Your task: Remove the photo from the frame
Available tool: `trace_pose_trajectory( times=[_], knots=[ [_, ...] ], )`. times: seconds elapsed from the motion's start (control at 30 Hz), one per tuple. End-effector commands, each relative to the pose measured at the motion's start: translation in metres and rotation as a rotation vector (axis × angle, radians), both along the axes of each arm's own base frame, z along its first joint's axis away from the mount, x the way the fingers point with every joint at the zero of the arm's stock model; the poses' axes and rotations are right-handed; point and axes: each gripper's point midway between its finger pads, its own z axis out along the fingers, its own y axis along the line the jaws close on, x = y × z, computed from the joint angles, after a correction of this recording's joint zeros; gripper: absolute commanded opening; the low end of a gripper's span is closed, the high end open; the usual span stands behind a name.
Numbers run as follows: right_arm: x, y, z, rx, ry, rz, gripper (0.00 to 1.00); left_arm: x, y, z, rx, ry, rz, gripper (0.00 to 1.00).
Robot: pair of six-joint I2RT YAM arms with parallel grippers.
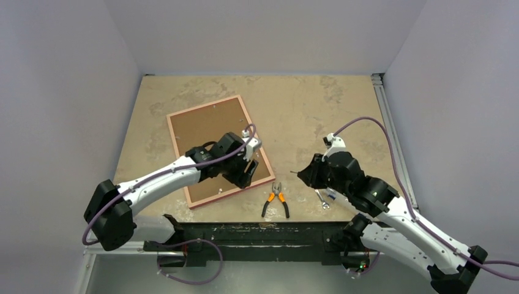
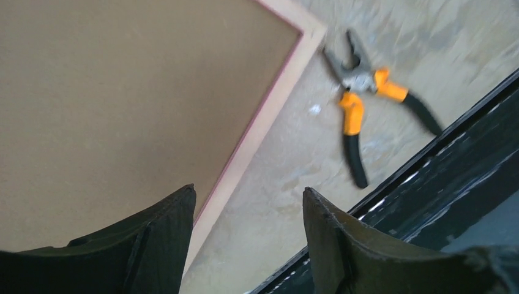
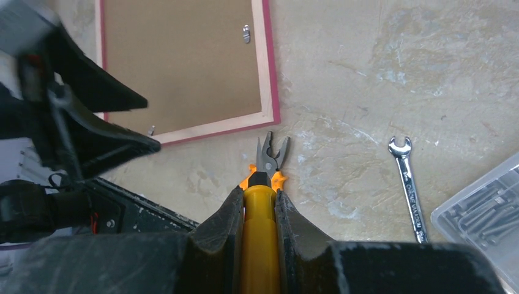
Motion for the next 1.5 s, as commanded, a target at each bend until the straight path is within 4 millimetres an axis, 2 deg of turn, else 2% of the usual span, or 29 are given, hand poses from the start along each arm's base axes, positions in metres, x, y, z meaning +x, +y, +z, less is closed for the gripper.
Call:
trace_pose_trajectory(
  times=[0.0, 0.27, 0.47, 0.63, 0.87, 0.97, 1.07, 1.17, 1.37, 1.47],
  knots=[
    [0.001, 0.002, 0.026, 0.075, -0.083, 0.009, 0.0, 0.008, -0.006, -0.013, 0.089, -0.197, -0.2, 0.62],
    [-0.011, -0.013, 0.034, 0.109, -0.097, -0.022, 0.0, -0.005, -0.031, -0.047, 0.203, -0.128, -0.343, 0.61],
    [-0.013, -0.021, 0.036, 0.103, -0.107, -0.042, 0.0, 0.001, -0.045, -0.058, 0.27, -0.112, -0.349, 0.5],
    [-0.012, -0.019, 0.035, 0.096, -0.102, -0.039, 0.0, 0.003, -0.042, -0.075, 0.335, -0.07, -0.311, 0.4],
    [-0.009, -0.014, 0.031, 0.097, -0.097, -0.03, 0.0, 0.007, -0.039, -0.085, 0.375, -0.059, -0.249, 0.26],
    [-0.009, -0.014, 0.03, 0.095, -0.099, -0.028, 0.0, 0.004, -0.038, -0.09, 0.386, -0.033, -0.234, 0.25],
    [-0.008, -0.014, 0.029, 0.092, -0.099, -0.029, 0.0, 0.004, -0.038, -0.095, 0.406, -0.005, -0.215, 0.16],
    [-0.008, -0.015, 0.028, 0.088, -0.099, -0.033, 0.0, 0.013, -0.037, -0.095, 0.438, -0.003, -0.129, 0.0],
    [-0.007, -0.021, 0.025, 0.061, -0.094, -0.056, 0.0, 0.049, -0.048, -0.079, 0.413, -0.001, 0.144, 0.0],
    [-0.006, -0.026, 0.022, 0.042, -0.088, -0.083, 0.0, 0.076, -0.065, -0.067, 0.374, -0.005, 0.245, 0.0]
  ],
)
